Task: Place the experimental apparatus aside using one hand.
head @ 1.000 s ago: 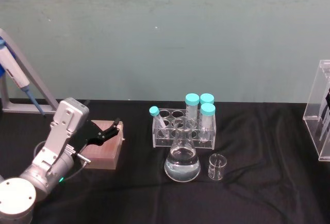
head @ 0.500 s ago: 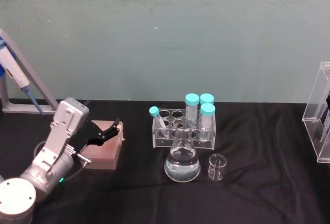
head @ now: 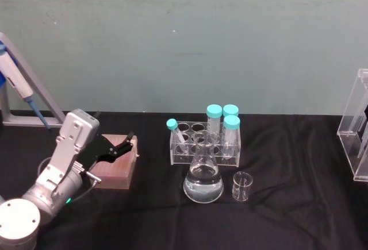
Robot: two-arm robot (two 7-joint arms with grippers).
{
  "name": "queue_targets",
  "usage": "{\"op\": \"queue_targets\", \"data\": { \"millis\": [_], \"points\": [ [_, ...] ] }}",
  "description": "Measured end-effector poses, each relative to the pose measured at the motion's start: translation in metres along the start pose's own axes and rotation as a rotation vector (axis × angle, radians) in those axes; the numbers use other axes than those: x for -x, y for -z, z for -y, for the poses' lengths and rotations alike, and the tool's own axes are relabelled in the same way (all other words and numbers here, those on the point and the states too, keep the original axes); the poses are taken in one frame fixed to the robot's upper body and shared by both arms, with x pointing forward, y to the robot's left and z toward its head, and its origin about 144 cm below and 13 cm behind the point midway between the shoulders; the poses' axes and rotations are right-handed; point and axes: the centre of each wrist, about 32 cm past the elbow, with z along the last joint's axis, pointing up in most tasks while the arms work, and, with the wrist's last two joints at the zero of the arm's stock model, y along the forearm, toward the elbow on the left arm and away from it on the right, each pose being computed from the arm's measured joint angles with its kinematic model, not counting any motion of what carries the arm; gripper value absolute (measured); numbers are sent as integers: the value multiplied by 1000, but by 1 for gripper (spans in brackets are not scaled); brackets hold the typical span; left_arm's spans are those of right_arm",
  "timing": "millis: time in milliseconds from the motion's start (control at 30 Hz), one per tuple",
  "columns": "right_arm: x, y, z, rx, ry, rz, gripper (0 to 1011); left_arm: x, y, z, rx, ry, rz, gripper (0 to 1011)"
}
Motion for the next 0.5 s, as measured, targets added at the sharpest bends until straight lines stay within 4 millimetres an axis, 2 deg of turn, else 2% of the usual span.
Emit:
{"op": "queue_targets", "data": {
  "millis": [500],
  "points": [
    [0,0,0,2,0,-1,609,0,0,0,0,0,0,1000]
  ]
}}
